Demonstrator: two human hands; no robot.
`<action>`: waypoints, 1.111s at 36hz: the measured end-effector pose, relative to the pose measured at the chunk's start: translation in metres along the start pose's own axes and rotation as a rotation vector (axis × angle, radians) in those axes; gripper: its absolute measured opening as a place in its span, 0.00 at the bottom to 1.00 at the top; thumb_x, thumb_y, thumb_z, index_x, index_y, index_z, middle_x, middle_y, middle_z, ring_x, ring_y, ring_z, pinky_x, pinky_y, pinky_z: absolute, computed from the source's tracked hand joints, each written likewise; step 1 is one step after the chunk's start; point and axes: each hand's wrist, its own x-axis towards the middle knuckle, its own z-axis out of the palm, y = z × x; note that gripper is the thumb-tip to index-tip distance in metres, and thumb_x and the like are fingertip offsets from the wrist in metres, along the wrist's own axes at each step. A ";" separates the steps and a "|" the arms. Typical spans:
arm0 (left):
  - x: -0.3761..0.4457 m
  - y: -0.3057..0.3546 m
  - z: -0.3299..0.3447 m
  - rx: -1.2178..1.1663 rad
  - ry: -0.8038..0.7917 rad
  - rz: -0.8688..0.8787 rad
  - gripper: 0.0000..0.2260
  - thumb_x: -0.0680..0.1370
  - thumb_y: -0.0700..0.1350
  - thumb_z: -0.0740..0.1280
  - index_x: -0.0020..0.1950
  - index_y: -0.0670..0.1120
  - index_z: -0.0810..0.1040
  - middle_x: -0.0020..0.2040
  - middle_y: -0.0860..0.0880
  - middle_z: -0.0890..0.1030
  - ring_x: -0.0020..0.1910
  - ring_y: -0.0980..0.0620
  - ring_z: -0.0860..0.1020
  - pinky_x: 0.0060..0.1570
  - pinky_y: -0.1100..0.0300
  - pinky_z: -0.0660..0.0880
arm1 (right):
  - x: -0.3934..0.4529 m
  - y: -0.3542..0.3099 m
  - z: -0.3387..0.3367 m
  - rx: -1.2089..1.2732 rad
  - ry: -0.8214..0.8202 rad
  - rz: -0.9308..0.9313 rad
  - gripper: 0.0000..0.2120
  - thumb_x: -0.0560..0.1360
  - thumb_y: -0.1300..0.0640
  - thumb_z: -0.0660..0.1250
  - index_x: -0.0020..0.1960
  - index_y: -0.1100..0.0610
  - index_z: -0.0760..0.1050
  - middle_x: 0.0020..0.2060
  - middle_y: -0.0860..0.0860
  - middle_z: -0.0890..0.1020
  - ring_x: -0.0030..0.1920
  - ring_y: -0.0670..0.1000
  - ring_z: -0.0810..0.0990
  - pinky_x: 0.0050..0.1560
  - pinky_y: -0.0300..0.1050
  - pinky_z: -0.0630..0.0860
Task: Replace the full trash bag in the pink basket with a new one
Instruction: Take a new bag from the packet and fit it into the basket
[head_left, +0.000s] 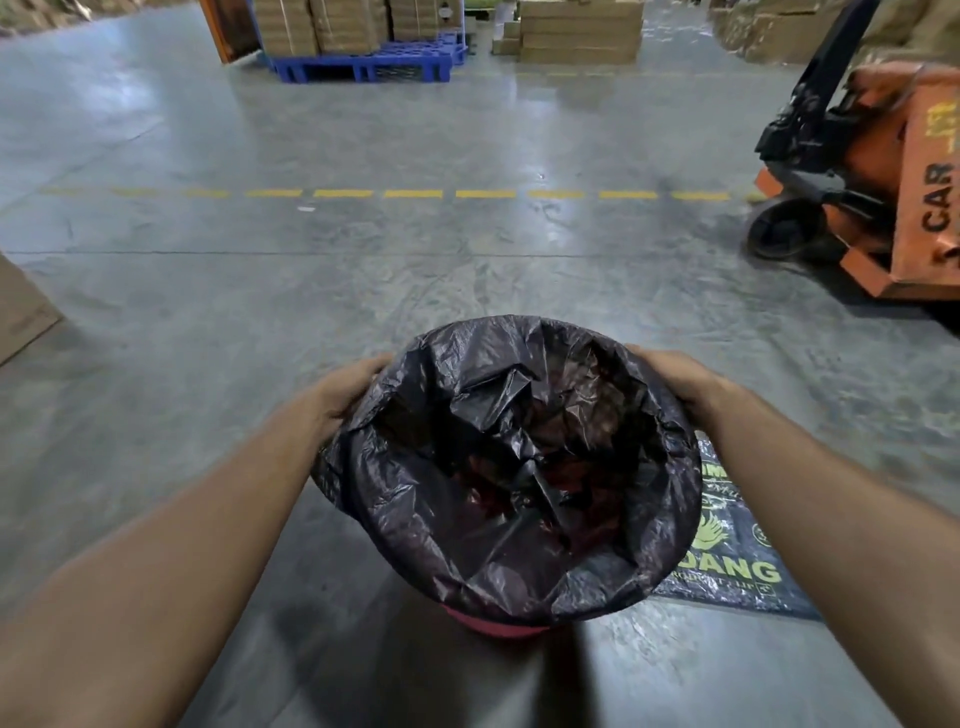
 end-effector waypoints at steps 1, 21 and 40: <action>0.004 -0.005 -0.008 -0.043 0.038 0.018 0.13 0.80 0.53 0.64 0.52 0.46 0.83 0.50 0.43 0.85 0.46 0.48 0.80 0.63 0.49 0.75 | -0.001 0.008 -0.004 0.044 -0.034 0.002 0.29 0.67 0.37 0.76 0.54 0.61 0.82 0.46 0.58 0.88 0.47 0.59 0.87 0.54 0.53 0.83; -0.106 -0.061 0.062 -0.111 0.409 0.186 0.08 0.66 0.32 0.64 0.43 0.40 0.74 0.37 0.42 0.75 0.38 0.47 0.74 0.38 0.53 0.69 | -0.120 0.053 0.017 -0.040 0.169 -0.120 0.21 0.70 0.66 0.61 0.61 0.52 0.74 0.51 0.52 0.83 0.53 0.56 0.82 0.52 0.54 0.80; -0.096 -0.059 0.086 -0.288 0.534 0.444 0.38 0.72 0.64 0.67 0.79 0.51 0.62 0.74 0.57 0.67 0.71 0.60 0.68 0.74 0.59 0.61 | -0.143 0.081 0.052 0.394 0.275 -0.254 0.45 0.68 0.28 0.69 0.79 0.45 0.61 0.75 0.52 0.71 0.73 0.54 0.72 0.74 0.58 0.68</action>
